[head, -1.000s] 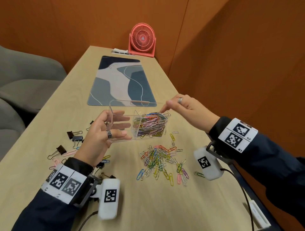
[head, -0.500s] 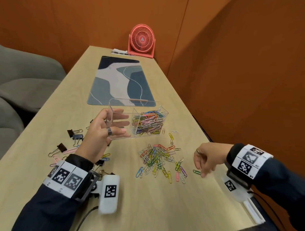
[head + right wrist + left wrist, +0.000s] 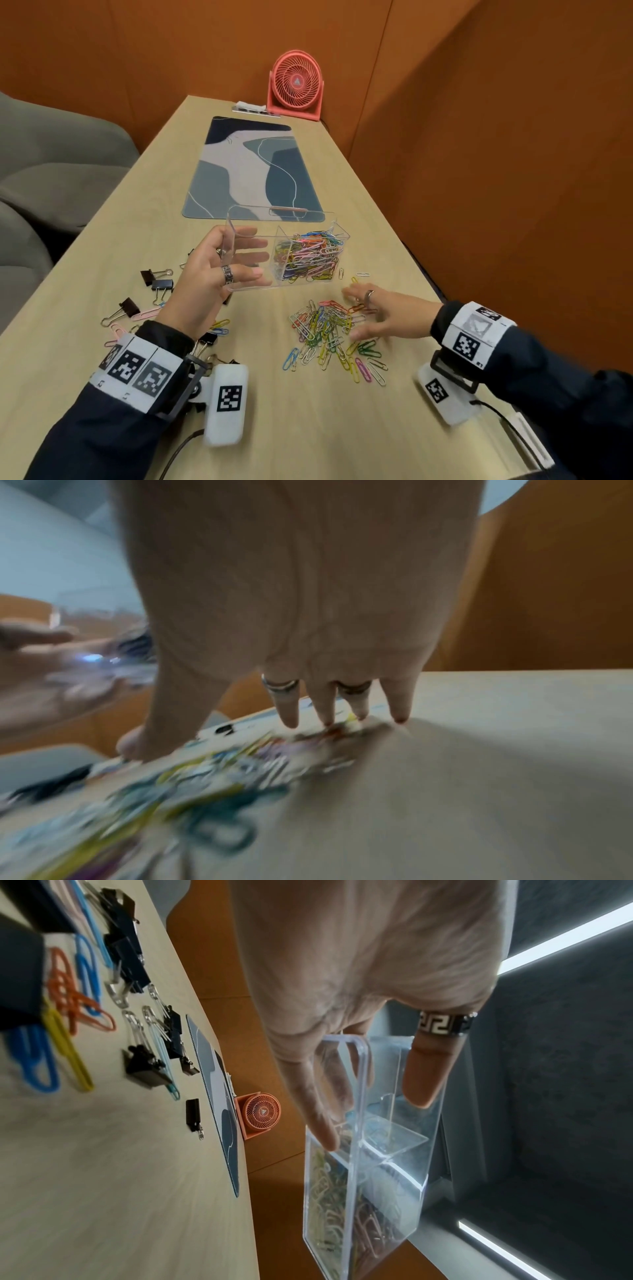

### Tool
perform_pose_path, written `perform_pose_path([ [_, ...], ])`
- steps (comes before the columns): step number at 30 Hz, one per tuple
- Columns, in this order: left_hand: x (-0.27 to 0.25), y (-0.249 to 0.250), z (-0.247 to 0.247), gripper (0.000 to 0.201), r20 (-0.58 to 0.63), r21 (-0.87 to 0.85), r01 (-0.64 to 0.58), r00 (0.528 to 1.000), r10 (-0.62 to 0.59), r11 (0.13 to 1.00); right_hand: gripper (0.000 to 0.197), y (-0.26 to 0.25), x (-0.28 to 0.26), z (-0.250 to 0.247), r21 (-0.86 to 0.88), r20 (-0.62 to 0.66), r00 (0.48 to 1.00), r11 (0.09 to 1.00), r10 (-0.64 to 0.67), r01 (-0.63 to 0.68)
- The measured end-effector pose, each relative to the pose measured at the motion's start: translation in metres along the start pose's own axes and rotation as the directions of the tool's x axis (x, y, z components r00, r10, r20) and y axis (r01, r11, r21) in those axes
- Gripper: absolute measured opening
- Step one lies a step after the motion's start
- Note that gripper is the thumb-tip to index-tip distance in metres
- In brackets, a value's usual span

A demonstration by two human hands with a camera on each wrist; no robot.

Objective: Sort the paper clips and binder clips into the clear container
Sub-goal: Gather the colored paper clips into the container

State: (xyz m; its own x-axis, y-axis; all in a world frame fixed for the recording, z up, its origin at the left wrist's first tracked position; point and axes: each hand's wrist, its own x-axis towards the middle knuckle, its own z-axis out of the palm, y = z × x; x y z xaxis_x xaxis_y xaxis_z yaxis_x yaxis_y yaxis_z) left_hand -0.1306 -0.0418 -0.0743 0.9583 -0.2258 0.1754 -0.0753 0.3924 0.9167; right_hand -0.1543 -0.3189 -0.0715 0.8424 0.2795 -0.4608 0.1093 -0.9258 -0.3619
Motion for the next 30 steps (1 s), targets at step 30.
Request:
perform_pose_path([
  [30,0.0,0.0,-0.002,0.074,-0.003,0.025,-0.016,1.0,0.016,1.0,0.023,-0.039,0.021,0.01,0.029,-0.123,0.983,0.99,-0.137,0.141],
])
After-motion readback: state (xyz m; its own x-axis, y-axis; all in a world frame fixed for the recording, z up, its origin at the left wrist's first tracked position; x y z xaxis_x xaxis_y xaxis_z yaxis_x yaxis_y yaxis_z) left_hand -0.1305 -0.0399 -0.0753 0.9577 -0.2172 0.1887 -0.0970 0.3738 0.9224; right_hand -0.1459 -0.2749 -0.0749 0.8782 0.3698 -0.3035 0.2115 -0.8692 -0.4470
